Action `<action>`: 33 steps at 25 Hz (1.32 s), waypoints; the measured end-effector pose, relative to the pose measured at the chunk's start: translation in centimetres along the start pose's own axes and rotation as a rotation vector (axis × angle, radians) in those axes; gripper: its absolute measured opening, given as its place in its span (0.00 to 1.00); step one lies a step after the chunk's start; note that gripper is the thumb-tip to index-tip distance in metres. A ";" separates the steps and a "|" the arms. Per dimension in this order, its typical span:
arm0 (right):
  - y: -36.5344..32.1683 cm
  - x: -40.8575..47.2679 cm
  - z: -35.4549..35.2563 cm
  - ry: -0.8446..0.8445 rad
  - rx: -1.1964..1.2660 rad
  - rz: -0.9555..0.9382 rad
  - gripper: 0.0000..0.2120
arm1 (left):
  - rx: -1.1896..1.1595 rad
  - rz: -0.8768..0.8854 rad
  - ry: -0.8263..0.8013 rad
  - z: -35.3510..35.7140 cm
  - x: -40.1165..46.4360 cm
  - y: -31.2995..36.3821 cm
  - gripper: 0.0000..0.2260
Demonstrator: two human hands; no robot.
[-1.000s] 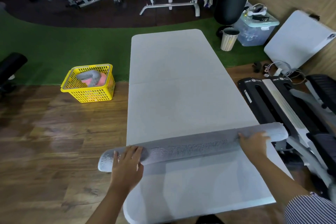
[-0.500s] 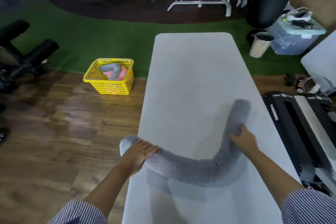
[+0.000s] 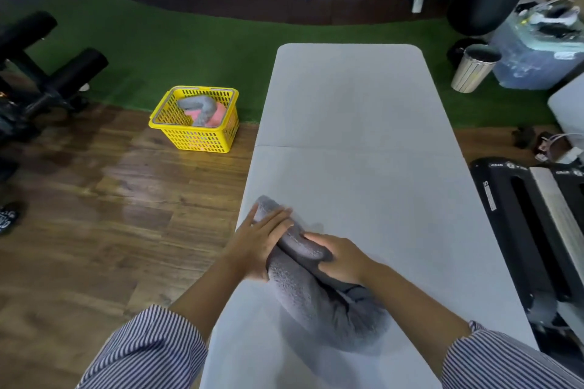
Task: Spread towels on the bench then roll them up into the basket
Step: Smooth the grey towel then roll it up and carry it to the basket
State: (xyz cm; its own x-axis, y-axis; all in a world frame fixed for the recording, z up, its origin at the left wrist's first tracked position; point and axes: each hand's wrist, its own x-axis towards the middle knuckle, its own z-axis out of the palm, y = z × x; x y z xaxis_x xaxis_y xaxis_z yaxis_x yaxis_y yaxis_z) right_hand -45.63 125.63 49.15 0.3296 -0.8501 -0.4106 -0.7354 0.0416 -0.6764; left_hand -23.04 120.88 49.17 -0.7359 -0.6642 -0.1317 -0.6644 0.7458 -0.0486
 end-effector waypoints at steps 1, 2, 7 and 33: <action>0.2 -0.2 -0.2 -0.008 0.000 -0.010 0.32 | 0.051 0.004 -0.074 -0.3 0.5 0.0 0.56; 0.4 -0.5 -0.3 -0.010 -0.011 -0.019 0.32 | 0.059 -0.013 -0.166 -0.5 0.9 0.4 0.57; 1.2 -2.2 -0.1 0.008 -0.317 0.099 0.28 | -0.037 -0.106 -0.219 -0.5 0.2 1.9 0.54; -1.7 -7.2 5.9 0.186 -0.827 0.170 0.42 | -0.137 -0.449 -0.173 0.4 -8.2 9.9 0.44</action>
State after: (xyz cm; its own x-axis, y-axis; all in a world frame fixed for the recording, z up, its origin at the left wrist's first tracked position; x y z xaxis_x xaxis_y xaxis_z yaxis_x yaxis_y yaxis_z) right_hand -43.26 134.80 49.72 0.1272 -0.9420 -0.3105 -0.9844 -0.1583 0.0769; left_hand -23.52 133.76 49.34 -0.3489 -0.8909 -0.2909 -0.9301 0.3673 -0.0092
